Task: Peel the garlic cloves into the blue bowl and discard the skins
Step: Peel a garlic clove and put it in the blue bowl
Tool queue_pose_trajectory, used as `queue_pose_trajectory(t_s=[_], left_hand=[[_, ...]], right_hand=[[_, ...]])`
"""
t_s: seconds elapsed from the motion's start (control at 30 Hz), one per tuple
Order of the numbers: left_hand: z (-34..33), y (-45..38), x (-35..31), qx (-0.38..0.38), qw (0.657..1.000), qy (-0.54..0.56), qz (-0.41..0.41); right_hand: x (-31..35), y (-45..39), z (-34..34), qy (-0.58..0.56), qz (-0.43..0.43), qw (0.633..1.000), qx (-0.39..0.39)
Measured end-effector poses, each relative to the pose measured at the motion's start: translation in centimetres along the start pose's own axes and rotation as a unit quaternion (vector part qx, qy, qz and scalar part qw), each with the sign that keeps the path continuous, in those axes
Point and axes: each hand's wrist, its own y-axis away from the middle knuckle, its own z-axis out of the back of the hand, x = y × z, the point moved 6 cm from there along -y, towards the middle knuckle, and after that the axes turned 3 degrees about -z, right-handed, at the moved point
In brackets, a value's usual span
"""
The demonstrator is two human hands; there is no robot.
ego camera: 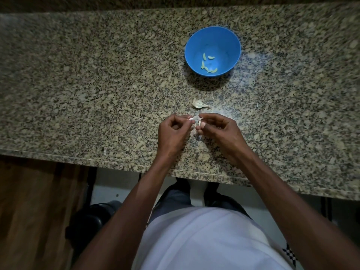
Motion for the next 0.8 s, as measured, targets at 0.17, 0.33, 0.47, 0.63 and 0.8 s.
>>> queue_pose_trajectory(t_s=[0.17,0.33,0.47,0.63,0.8], left_hand=[[0.2,0.3,-0.4,0.025,0.998,0.050,-0.018],[0.3,0.4,-0.2,0.036,0.996,0.079,-0.010],[0.2,0.4,0.0,0.045,0.998,0.046,-0.021],[-0.3,0.0,0.1,0.041,0.991,-0.115,-0.051],[-0.5,0.1,-0.7,0.050,0.984,-0.146,-0.085]], right_hand=[[-0.4,0.2,0.3,-0.057,-0.032,0.997,0.032],[-0.3,0.1,0.5,-0.047,-0.033,0.998,0.041],[0.0,0.2,0.4,0.005,-0.021,0.999,0.042],[0.2,0.0,0.7,0.058,-0.003,0.998,0.023],[0.4,-0.3,1.2,0.137,0.018,0.990,-0.001]])
